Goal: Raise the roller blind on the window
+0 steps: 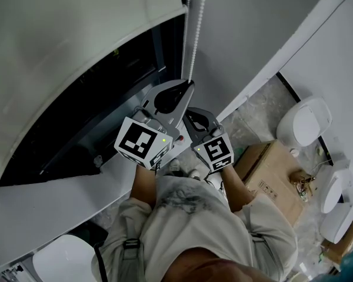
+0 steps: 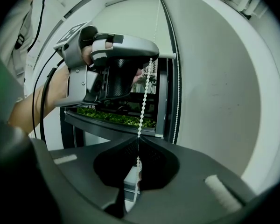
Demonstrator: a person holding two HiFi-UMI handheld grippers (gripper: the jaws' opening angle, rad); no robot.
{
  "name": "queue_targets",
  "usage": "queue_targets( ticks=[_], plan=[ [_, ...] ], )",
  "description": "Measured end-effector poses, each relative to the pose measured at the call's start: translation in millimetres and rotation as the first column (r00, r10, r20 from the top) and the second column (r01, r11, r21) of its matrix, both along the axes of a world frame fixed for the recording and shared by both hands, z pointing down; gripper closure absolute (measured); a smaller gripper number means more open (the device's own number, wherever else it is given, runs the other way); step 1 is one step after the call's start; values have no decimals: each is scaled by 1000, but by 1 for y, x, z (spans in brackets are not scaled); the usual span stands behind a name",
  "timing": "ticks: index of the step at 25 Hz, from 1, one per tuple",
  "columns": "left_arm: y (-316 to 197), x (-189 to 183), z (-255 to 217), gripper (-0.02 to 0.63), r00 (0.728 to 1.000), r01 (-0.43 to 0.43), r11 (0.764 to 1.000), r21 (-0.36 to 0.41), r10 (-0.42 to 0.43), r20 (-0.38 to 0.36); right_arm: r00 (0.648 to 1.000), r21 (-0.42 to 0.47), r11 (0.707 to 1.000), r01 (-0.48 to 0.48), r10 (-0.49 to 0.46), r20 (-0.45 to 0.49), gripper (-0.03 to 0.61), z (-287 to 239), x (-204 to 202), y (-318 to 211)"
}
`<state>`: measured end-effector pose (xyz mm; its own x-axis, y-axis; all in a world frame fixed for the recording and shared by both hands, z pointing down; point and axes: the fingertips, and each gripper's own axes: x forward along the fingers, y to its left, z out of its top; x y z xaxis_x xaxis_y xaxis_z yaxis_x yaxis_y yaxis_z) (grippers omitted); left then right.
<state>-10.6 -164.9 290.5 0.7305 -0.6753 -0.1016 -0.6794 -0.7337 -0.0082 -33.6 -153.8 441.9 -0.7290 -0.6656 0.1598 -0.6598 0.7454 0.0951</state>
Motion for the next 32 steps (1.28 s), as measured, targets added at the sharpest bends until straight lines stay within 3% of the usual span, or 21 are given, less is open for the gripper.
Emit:
queue_targets(
  ticks=[32],
  plan=[
    [3,-1,80,604,1000,-16,987,-157,16,1,997,-137,991,-14,4,-72,568,78,3,10]
  ],
)
